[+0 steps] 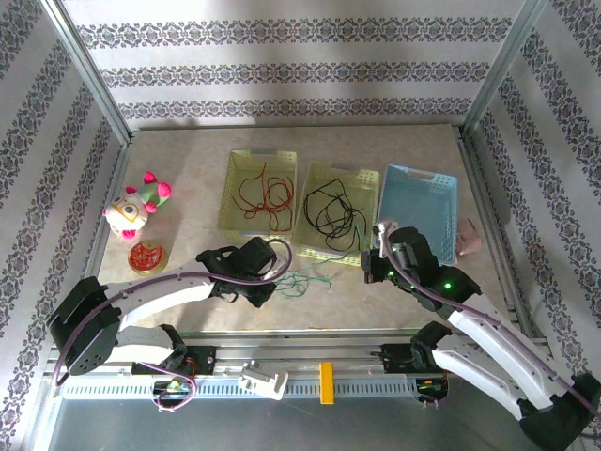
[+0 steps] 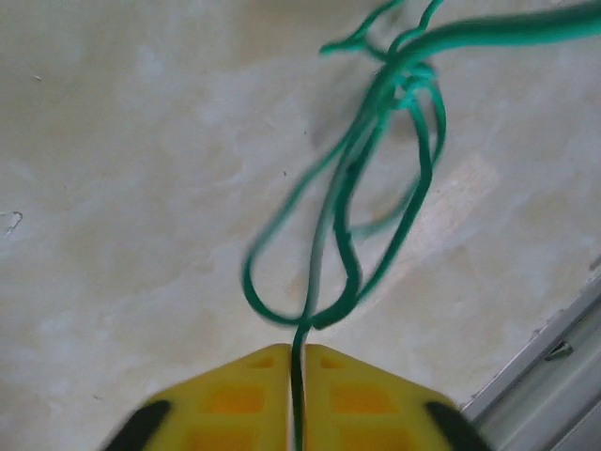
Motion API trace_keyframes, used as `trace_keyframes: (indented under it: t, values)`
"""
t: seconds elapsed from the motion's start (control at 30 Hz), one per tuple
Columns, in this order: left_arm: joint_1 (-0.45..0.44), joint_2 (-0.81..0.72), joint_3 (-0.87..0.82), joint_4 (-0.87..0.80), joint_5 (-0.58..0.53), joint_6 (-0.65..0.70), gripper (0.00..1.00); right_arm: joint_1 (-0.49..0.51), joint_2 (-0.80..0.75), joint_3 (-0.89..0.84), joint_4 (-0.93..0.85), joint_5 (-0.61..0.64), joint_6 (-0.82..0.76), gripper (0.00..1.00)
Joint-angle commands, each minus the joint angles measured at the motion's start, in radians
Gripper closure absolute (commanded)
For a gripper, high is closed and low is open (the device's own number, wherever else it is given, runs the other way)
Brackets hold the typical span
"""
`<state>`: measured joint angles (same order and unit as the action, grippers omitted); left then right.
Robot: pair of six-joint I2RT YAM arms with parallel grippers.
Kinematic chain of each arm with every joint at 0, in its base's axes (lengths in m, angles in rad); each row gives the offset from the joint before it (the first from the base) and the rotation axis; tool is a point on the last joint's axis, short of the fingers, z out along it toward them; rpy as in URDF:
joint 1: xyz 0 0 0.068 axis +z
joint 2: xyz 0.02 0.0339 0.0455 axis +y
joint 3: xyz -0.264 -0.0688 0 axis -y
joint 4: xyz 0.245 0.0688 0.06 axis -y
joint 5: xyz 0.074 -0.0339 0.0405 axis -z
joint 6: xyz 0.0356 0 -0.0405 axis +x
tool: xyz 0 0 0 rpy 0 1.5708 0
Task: Untangle the cables
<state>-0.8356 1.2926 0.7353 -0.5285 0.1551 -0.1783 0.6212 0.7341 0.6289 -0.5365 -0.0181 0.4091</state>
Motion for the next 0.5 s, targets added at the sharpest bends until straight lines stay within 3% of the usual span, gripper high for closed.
trace_keyframes:
  t: [0.0, 0.03, 0.13, 0.47]
  values:
    - [0.006, 0.000, 0.038, -0.012, -0.009, 0.029, 0.47, 0.034, 0.026, 0.021, 0.044, 0.145, -0.017, 1.00]
    - [0.006, -0.003, 0.038, -0.009, -0.011, 0.028, 0.40, 0.033, 0.028, 0.023, 0.055, 0.162, -0.011, 1.00]
    - [0.006, -0.029, 0.034, -0.005, -0.029, 0.029, 0.34, 0.013, 0.024, 0.034, 0.078, 0.179, -0.007, 1.00]
    - [0.037, -0.153, -0.011, 0.055, -0.095, -0.008, 0.31, -0.163, -0.020, 0.052, 0.191, 0.080, 0.056, 1.00]
